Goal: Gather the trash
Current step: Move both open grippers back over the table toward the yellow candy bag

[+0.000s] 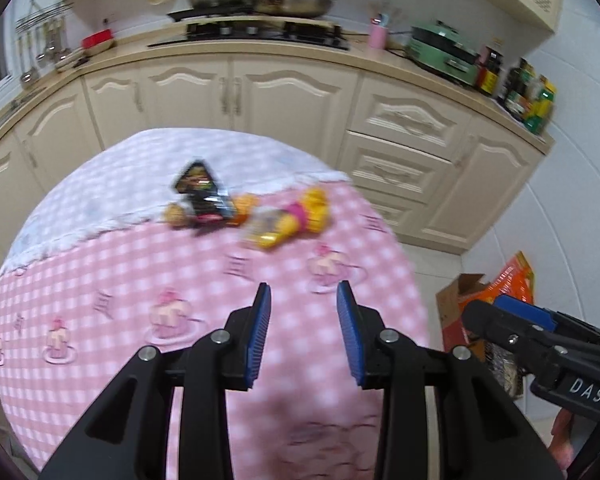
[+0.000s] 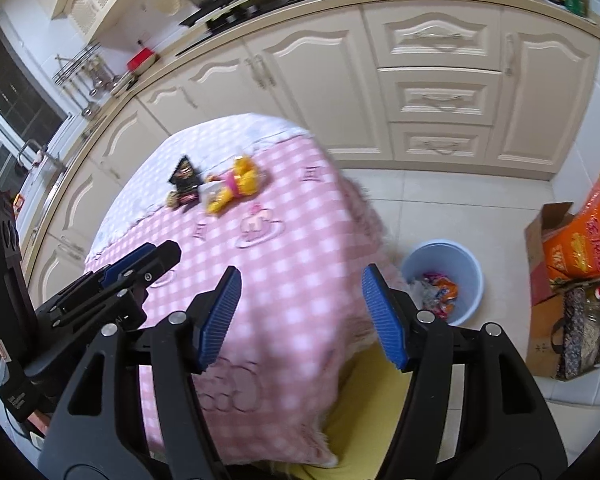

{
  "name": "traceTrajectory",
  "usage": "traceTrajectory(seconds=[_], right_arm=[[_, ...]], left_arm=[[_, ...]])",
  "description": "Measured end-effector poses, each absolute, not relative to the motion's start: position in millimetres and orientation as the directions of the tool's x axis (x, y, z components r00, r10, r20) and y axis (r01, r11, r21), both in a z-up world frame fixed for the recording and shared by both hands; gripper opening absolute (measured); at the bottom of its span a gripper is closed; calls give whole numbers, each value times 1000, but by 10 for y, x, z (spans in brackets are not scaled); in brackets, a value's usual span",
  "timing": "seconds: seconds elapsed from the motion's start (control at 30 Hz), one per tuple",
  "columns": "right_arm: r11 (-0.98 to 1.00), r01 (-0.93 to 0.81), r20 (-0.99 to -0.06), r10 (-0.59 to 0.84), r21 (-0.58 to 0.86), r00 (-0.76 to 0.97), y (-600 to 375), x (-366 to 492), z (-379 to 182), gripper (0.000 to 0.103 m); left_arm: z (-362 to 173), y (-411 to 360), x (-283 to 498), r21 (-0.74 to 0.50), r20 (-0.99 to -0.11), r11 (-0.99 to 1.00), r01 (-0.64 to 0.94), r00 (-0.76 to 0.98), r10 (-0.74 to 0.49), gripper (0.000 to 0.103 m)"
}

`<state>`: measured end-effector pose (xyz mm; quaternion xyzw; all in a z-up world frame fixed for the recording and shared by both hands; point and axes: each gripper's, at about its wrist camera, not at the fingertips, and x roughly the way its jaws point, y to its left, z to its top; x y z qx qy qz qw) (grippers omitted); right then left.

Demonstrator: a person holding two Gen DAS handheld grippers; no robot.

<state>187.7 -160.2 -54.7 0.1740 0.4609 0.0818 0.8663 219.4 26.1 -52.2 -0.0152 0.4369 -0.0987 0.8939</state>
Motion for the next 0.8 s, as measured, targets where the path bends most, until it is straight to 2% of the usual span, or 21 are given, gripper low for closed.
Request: traceTrajectory(seconds=[0.3,0.37,0.53,0.8], right_arm=[[915,15,-802,346,404,486,-1032,2424,-724,63],[913,34,-809,343,407,477,-977,2531,-776,63],[888,102,-820,363,448,442,-858,2878,-923,63],[884,173,-835,324,435,444,-723,3260,-1047,63]], left_arm=[[-616,966,2522,-119,-791,990,78,595,-142,35],[-655,1093,2620,-120,-796,990,72,589,-140,38],[-763,1312,2842,-128,-813,991,47,567,-132,38],[-902,1520,3040,-136,-821,990,44,554,-137,38]])
